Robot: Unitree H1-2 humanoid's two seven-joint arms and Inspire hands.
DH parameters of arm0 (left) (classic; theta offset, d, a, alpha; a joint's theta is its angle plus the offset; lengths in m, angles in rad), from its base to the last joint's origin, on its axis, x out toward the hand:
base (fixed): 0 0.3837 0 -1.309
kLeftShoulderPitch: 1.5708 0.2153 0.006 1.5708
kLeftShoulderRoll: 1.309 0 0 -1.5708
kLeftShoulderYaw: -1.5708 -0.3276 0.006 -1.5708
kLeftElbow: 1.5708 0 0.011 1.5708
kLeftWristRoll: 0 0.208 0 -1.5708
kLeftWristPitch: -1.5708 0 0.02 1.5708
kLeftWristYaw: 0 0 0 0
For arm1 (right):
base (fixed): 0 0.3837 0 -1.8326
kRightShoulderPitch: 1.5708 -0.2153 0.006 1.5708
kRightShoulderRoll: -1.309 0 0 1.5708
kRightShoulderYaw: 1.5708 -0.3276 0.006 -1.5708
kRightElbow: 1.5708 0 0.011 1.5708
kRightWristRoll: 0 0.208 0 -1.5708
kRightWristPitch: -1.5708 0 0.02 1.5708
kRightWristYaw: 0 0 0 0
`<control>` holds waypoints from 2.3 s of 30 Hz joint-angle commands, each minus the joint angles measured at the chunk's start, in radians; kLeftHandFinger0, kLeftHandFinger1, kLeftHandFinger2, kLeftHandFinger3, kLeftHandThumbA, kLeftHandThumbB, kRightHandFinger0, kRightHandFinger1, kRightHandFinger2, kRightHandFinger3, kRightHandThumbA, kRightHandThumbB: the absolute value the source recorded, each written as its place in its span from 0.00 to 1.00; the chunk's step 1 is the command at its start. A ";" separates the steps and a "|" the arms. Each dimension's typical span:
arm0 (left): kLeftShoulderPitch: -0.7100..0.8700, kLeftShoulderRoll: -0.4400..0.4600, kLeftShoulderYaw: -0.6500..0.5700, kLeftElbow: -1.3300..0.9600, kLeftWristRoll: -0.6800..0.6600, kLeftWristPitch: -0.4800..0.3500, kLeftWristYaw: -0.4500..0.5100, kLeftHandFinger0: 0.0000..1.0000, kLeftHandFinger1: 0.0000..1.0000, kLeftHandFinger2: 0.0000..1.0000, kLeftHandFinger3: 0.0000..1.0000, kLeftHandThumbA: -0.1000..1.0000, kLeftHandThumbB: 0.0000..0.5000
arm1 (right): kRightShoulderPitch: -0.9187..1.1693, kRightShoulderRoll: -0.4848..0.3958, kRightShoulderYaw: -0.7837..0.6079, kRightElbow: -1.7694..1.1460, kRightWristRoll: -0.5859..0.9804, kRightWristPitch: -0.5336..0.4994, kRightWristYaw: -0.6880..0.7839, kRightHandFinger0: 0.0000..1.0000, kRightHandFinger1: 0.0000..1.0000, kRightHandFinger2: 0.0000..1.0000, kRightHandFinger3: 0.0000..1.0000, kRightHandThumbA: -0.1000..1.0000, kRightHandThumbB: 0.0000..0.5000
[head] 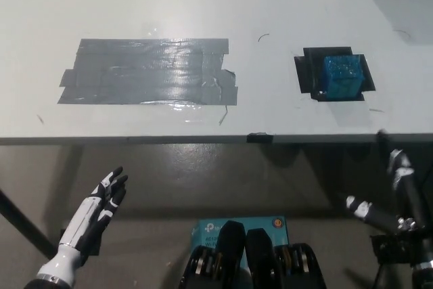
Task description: A rubick's cube is kept in the black marked spot on the table and the robot uses its right arm to pick it up and hands it to a person
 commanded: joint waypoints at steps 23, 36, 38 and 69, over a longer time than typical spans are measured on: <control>-0.010 0.022 0.016 -0.038 -0.079 -0.009 -0.077 1.00 1.00 1.00 1.00 1.00 0.66 | -0.614 -0.043 -0.066 0.146 -0.199 0.340 -0.088 1.00 1.00 1.00 1.00 0.96 0.70; -0.023 0.019 0.019 -0.036 -0.068 -0.018 -0.080 1.00 1.00 1.00 1.00 1.00 0.79 | -0.824 -0.002 -0.010 0.713 -0.183 0.290 -0.159 1.00 1.00 1.00 1.00 0.91 0.78; -0.022 0.021 0.019 -0.035 -0.060 -0.022 -0.076 1.00 1.00 1.00 1.00 1.00 0.79 | -0.850 0.006 -0.009 0.818 -0.162 0.245 -0.162 1.00 1.00 1.00 1.00 0.90 0.81; -0.032 0.012 0.039 -0.038 -0.040 -0.033 -0.059 1.00 1.00 1.00 1.00 1.00 0.71 | -0.812 0.025 -0.038 0.972 -0.069 0.128 -0.192 1.00 1.00 1.00 1.00 0.90 0.92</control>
